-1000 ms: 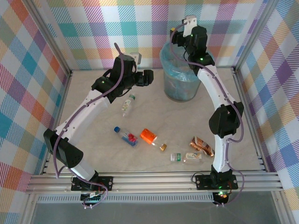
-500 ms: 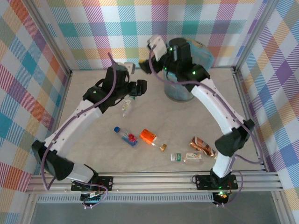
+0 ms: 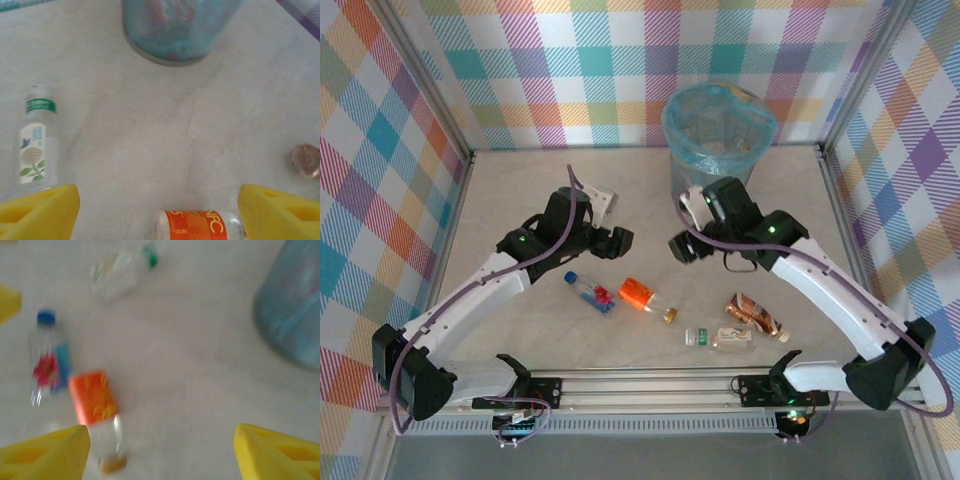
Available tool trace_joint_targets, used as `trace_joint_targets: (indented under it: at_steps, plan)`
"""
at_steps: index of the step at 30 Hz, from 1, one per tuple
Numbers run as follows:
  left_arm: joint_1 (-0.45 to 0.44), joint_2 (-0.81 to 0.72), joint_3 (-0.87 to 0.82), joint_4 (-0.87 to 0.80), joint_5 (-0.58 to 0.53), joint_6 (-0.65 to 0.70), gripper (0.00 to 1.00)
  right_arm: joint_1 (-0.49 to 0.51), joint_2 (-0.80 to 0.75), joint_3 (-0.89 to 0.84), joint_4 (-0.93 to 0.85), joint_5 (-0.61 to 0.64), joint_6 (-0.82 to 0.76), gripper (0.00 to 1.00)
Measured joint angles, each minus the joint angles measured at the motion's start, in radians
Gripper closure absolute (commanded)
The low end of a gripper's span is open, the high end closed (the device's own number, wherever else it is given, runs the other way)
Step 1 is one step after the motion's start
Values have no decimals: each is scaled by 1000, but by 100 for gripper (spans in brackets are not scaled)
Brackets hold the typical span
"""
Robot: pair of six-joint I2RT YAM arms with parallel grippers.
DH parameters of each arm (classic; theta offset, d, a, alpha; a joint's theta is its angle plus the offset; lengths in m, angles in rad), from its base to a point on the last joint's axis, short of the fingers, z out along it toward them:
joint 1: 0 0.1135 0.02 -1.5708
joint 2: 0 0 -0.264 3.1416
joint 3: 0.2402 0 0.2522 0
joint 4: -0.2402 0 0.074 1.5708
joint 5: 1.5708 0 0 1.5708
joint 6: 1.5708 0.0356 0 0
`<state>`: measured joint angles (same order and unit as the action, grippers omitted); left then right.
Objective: Put the plastic bottles in the bin
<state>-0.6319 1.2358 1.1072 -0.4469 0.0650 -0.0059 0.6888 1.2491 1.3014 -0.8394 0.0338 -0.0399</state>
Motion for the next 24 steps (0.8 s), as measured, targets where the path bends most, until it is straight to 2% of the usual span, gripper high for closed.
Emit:
trace_joint_targets:
  at_steps: [5,11,16,24]
  plan:
    - [-93,-47,-135,105,47,124,12,23,-72,-102,-140,-145,-246,23]
    - [-175,-164,-336,232,88,248,8,69,-76,-285,-174,-230,-521,23]
    - [-212,-261,-434,272,100,334,5,124,-62,-374,-100,-264,-615,23]
    - [-223,-357,-500,351,42,348,5,201,-8,-470,21,-251,-692,19]
